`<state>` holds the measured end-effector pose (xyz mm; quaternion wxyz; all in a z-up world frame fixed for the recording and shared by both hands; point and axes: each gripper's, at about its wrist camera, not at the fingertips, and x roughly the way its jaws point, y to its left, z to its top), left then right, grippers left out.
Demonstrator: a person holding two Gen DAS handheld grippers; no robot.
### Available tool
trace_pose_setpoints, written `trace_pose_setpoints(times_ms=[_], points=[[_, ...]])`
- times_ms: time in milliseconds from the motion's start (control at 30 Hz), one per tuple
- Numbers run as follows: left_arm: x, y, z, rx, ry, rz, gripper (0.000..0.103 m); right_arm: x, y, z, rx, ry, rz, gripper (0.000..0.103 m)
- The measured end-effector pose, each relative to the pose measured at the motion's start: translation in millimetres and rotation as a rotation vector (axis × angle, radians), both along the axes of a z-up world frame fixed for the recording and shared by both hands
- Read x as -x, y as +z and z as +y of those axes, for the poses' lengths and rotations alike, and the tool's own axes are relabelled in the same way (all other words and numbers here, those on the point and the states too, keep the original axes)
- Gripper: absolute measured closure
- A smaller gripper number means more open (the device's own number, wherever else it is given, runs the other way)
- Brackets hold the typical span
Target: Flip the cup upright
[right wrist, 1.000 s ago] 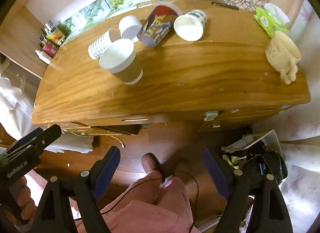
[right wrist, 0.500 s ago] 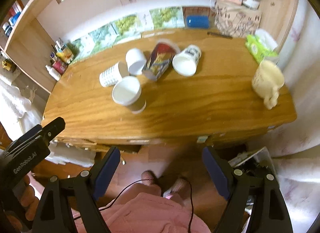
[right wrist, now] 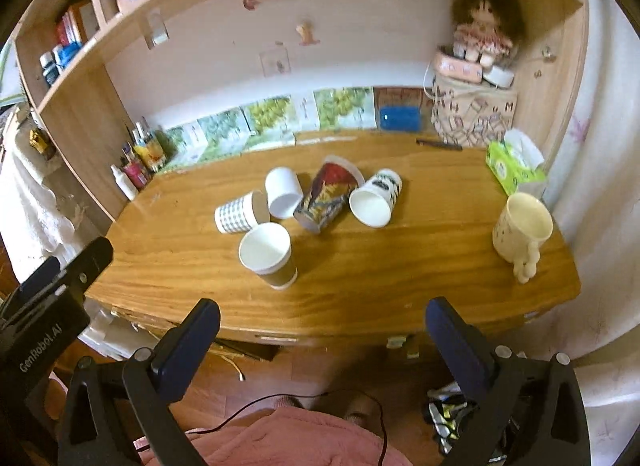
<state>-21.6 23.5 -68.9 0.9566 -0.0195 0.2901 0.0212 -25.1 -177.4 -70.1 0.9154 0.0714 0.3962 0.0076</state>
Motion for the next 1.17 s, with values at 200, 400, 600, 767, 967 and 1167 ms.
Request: trace_pose_setpoints(times_ms=[200, 400, 600, 767, 967, 1167], points=[[14, 1, -7, -0.023, 0.006, -0.038, 0.0, 14, 4, 1, 0.018, 0.01, -0.062, 0.0], [24, 2, -11, -0.053, 0.014, -0.055, 0.0, 21, 2, 2, 0.02, 0.009, -0.068, 0.0], [29, 0, -13, -0.062, 0.015, -0.05, 0.0, 27, 2, 1, 0.012, 0.004, -0.079, 0.0], [30, 0, -13, -0.062, 0.018, -0.046, 0.0, 28, 2, 1, 0.014, 0.005, -0.078, 0.0], [31, 0, -14, -0.064, 0.019, -0.052, 0.0, 30, 1, 2, 0.012, 0.005, -0.077, 0.0], [32, 1, -14, -0.061, 0.021, -0.051, 0.0, 31, 1, 2, 0.01, 0.007, -0.075, 0.0]])
